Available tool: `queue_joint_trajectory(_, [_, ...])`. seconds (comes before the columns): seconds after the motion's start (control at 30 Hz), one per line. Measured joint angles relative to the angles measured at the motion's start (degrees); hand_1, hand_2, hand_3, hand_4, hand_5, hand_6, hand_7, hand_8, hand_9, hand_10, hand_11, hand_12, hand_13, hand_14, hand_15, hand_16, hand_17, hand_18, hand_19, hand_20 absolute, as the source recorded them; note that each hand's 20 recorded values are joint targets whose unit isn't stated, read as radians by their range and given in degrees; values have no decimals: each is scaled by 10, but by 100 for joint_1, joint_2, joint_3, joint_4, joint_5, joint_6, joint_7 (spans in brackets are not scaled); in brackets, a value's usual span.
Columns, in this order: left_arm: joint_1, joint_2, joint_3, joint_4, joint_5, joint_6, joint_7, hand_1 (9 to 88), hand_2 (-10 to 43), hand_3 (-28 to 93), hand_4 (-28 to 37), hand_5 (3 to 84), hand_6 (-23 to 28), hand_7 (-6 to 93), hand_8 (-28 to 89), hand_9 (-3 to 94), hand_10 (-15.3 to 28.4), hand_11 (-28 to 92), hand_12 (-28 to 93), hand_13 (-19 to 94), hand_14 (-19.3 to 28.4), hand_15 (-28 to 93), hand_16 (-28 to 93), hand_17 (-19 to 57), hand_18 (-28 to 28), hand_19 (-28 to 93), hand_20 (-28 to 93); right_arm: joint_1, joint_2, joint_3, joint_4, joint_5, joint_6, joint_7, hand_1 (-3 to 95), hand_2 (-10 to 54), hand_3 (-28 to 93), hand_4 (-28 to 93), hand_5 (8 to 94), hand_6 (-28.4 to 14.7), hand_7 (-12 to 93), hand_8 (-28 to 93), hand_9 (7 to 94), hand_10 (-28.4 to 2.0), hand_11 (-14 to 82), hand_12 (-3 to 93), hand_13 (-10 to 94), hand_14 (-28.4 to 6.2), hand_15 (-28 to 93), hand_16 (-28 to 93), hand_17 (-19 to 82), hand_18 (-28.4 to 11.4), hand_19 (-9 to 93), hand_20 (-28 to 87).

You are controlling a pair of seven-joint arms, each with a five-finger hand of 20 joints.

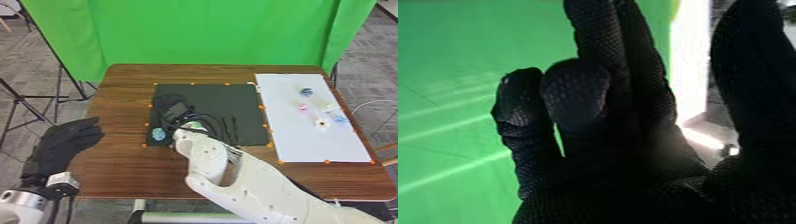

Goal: Arrange flowers

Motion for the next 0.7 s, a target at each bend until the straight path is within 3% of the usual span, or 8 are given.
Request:
queue_joint_trajectory(0.13, [467, -204, -185, -177, -4, 69, 53, 275, 42, 830, -157, 458, 131, 194, -105, 405, 226, 365, 109, 273, 284, 637, -140, -88, 227, 589, 105, 156, 532, 324, -919, 954, -432, -11, 311, -61, 767, -254, 602, -81, 134, -95, 641, -188, 240, 171, 682, -105, 794, 203, 440, -219, 932, 252])
queue_joint_trajectory(0.27, [725, -363, -205, -231, 16, 92, 59, 275, 41, 830, -157, 458, 131, 194, -105, 406, 225, 365, 109, 273, 284, 638, -140, -88, 227, 589, 105, -74, 1100, 1387, -1655, 1438, -620, -52, 314, -53, 778, -250, 573, -85, 126, -94, 604, -193, 213, 164, 669, -108, 796, 198, 433, -216, 932, 239])
queue_joint_trajectory(0.47, [713, -505, -166, -256, 55, 102, 30, 275, 40, 831, -158, 458, 131, 194, -105, 405, 226, 365, 109, 273, 284, 638, -140, -88, 226, 588, 105, -1059, 2115, 3042, -2092, 1492, -582, -138, 317, -52, 789, -255, 568, -85, 127, -92, 589, -190, 192, 161, 668, -105, 798, 187, 433, -213, 932, 228])
queue_joint_trajectory(0.7, [505, -509, 58, -254, 94, 101, -5, 274, 41, 831, -158, 459, 132, 193, -105, 405, 226, 365, 109, 273, 284, 637, -140, -88, 226, 588, 106, -2570, 3143, 4322, -1905, 1560, -190, 87, 316, -51, 799, -258, 567, -82, 132, -94, 582, -187, 181, 160, 671, -101, 802, 179, 434, -211, 932, 227])
